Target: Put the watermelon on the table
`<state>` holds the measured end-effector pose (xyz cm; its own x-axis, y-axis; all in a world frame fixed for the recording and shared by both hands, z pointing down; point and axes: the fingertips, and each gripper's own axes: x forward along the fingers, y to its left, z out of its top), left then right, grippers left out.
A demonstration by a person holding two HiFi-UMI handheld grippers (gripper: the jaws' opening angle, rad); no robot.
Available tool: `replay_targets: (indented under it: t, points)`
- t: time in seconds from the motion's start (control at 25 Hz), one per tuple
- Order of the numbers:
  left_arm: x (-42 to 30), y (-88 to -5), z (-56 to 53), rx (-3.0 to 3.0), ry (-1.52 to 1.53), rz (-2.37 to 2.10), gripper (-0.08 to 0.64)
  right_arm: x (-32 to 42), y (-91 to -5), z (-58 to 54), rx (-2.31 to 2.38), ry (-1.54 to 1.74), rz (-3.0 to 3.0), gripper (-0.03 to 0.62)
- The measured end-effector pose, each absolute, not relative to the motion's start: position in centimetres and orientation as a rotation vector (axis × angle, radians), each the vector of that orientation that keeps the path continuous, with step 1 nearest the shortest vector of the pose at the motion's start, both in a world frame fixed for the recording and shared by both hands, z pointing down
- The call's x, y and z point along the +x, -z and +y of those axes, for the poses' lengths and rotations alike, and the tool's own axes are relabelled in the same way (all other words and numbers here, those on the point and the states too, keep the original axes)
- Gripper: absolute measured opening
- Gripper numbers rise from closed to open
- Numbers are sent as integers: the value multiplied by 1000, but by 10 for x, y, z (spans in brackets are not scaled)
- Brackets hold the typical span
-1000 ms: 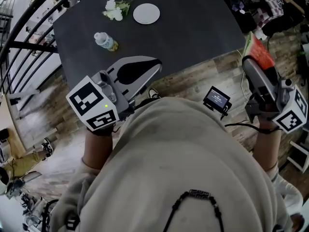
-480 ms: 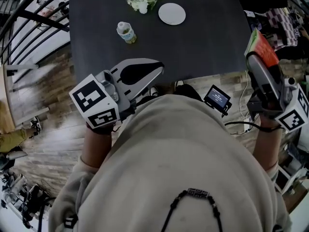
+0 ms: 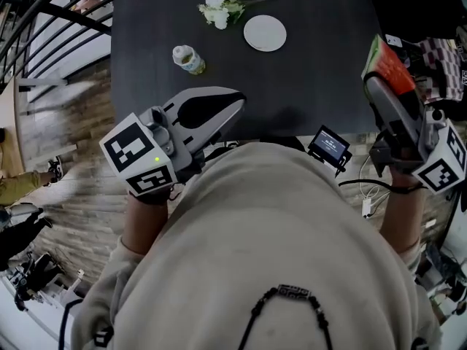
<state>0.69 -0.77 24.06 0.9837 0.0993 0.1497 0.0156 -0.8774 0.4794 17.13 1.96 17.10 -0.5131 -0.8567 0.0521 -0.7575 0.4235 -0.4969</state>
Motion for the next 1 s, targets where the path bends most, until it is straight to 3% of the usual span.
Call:
replay_targets:
  t: [0.44,1.0]
  points:
    - [81,-231,-27,2646,-193,-65,6,242,-221,-1,-1351,819,2481,184]
    - [84,-227,-23,2641,-186,-62,6,251,-216,-17,-1364,719,2504,184]
